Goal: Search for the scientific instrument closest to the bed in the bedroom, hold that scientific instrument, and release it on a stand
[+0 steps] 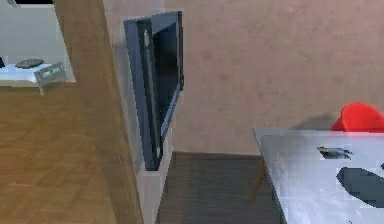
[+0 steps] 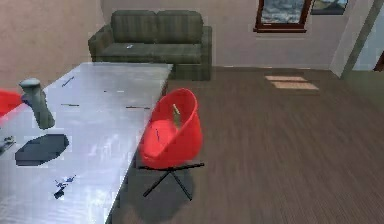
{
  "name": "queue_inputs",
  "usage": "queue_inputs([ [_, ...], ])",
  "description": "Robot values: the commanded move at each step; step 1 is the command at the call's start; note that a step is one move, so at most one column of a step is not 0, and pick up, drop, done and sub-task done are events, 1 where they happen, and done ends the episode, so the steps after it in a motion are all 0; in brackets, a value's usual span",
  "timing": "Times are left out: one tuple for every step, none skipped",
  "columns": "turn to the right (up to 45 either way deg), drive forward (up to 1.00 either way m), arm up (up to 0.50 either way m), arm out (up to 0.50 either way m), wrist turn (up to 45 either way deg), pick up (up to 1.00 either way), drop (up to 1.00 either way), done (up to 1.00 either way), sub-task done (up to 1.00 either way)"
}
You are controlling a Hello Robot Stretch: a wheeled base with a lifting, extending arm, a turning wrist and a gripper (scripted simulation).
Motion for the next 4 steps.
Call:
queue_inputs([
  [-45.0, 0.00, 0.00, 0.00, 0.0, 0.00, 0.00, 0.00, 0.00],
  [-18.0, 0.00, 0.00, 0.00, 0.0, 0.00, 0.00, 0.00, 0.00],
  [0.0, 0.45, 0.00, 0.00, 0.0, 0.00, 0.00, 0.00, 0.00],
  [18.0, 0.00, 0.00, 0.00, 0.0, 0.00, 0.00, 0.00, 0.00],
])
